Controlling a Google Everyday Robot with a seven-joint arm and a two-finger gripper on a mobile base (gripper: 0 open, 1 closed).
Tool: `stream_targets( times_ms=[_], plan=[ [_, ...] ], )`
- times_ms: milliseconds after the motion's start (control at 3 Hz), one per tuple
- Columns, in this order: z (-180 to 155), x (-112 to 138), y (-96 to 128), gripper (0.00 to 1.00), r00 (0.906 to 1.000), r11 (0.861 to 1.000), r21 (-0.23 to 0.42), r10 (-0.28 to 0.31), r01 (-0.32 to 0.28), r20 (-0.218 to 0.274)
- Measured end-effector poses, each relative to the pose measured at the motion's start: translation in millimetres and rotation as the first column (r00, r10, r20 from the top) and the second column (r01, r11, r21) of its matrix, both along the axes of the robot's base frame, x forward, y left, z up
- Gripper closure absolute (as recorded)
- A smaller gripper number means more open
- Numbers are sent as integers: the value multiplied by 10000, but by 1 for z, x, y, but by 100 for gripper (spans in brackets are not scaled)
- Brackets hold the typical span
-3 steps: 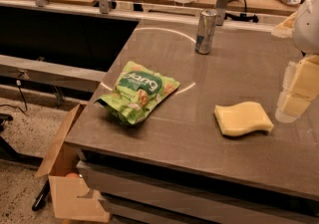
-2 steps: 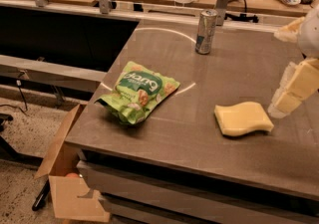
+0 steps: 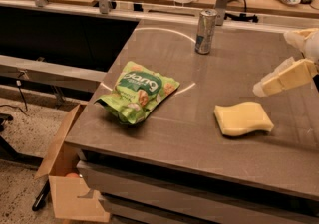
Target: Move redbull can near sponge
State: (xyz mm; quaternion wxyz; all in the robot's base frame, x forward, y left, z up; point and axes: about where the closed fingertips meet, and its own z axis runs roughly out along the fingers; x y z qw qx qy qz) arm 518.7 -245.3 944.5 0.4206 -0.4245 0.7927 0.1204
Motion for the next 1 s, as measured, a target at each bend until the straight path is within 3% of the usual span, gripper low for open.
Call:
stream_targets(
  times_ms=[333, 667, 1000],
  plan=[
    [15, 35, 8, 0, 9921, 9854, 1308, -1159, 1088, 474],
    [19, 45, 4, 0, 9852, 9789, 1467, -1545, 1424, 746],
    [10, 66, -1, 0, 9734, 9612, 1961, -2136, 1942, 829]
  ],
)
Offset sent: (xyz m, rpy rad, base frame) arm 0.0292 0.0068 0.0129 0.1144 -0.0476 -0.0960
